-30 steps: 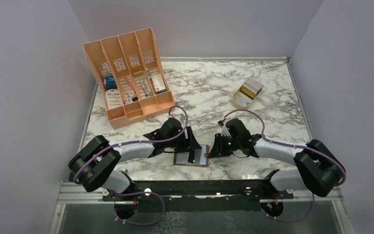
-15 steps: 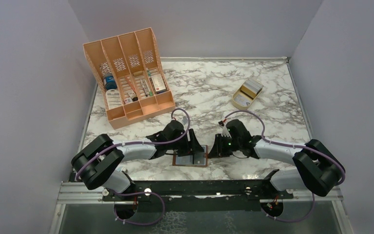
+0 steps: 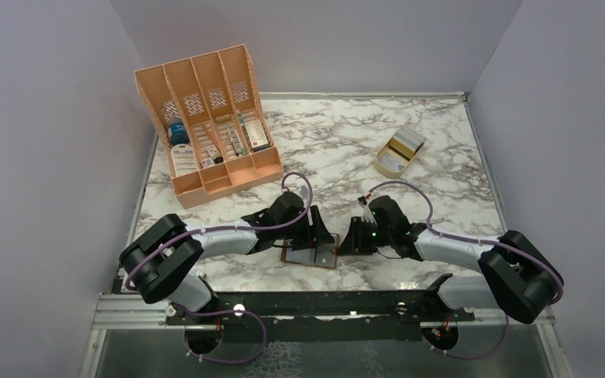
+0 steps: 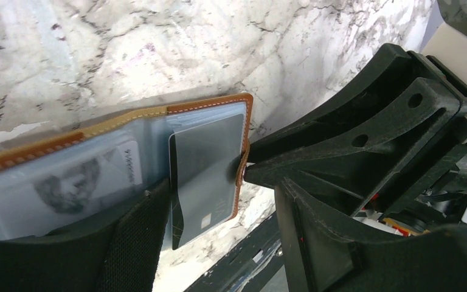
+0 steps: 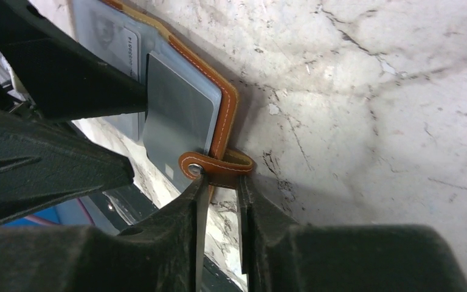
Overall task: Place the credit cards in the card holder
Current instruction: Insert the credit card into the card holder, then turn over the card slot in the card holder.
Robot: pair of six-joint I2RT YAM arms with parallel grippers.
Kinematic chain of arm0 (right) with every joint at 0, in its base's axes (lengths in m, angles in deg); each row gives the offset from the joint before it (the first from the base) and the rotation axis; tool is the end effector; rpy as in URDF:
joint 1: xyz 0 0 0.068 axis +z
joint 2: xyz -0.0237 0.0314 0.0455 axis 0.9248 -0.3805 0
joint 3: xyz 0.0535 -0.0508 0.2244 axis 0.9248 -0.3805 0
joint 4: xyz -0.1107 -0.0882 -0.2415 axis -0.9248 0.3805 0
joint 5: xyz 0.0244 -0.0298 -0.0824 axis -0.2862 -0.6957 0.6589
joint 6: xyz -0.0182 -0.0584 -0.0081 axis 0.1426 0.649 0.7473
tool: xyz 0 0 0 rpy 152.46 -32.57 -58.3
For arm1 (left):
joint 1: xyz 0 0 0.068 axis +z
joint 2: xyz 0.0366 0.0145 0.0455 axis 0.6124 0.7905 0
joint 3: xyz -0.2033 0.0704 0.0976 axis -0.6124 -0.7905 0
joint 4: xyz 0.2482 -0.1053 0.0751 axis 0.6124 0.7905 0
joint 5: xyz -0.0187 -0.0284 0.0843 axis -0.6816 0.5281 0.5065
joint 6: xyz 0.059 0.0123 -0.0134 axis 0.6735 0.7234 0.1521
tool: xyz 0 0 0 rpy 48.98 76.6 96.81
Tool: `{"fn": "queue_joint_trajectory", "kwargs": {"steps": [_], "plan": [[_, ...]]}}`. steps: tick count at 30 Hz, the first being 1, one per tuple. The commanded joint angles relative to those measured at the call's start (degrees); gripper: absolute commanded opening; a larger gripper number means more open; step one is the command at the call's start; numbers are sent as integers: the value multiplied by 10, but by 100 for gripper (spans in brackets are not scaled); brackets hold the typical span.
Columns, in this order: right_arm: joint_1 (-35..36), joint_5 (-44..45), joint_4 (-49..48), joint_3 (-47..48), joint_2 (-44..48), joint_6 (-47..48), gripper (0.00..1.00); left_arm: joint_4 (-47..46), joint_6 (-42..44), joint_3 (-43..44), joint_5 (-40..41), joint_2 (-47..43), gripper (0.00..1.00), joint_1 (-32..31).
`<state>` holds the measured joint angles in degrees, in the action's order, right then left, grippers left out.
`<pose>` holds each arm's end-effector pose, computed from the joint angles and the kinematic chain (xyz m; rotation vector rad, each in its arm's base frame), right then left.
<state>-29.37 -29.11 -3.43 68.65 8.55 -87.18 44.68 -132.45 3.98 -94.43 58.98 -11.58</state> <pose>0.1796 0.1643 0.0669 -0.0617 2.6905 1.0342 0.1869 -0.2359 0.0912 -0.1576 2.6028 -1.1916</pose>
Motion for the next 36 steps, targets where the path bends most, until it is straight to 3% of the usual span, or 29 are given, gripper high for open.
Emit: {"fn": "queue_joint_trajectory", "kwargs": {"steps": [1,14,26,36], "plan": [[4,59,45,11,31,8,27,24,23,45,13,-8,66,-12],[3,45,131,65,114,11,34,194,120,56,53,-95,73,69],[38,28,81,100,51,-11,33,75,103,-32,-64,-127,77,123],[41,64,58,82,-31,12,30,9,95,-49,-95,-98,78,132]]}}
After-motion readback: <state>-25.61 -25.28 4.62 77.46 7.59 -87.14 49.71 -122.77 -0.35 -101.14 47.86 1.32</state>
